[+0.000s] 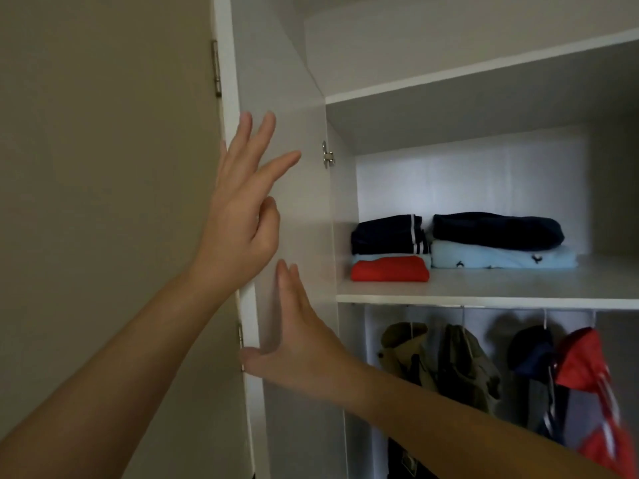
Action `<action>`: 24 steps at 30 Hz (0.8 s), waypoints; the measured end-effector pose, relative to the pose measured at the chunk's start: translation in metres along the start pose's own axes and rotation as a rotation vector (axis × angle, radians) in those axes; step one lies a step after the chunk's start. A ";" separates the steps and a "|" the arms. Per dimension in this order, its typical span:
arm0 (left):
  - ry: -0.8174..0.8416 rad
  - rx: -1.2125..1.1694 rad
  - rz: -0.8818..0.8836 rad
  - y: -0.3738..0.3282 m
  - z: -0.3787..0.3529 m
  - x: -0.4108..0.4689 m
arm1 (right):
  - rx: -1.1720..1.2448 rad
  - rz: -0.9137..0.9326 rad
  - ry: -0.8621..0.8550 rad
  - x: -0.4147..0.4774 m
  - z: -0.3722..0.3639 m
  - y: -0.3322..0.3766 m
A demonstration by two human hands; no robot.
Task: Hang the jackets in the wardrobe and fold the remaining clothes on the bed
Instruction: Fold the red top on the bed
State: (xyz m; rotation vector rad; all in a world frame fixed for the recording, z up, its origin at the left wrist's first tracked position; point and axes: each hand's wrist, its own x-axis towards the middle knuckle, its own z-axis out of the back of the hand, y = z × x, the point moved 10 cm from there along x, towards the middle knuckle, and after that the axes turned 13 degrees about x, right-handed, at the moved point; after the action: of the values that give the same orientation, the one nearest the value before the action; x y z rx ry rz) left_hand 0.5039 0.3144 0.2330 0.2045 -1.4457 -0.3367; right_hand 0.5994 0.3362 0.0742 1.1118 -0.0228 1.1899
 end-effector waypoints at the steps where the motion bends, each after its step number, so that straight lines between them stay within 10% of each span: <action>1: -0.005 -0.024 -0.033 -0.010 -0.003 0.002 | 0.024 0.004 -0.009 -0.005 0.009 -0.002; 12: 0.057 -0.078 -0.446 -0.158 -0.110 0.051 | 0.208 -0.126 -0.019 -0.099 0.171 -0.041; 24: 0.370 -0.280 -0.356 -0.335 -0.277 0.085 | -0.335 -0.464 -0.695 -0.295 0.388 -0.057</action>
State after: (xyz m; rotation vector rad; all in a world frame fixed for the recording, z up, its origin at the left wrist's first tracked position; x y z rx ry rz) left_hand 0.7521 -0.0467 0.1668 0.2807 -0.9803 -0.7456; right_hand 0.7119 -0.1412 0.0728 1.1020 -0.4573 0.3330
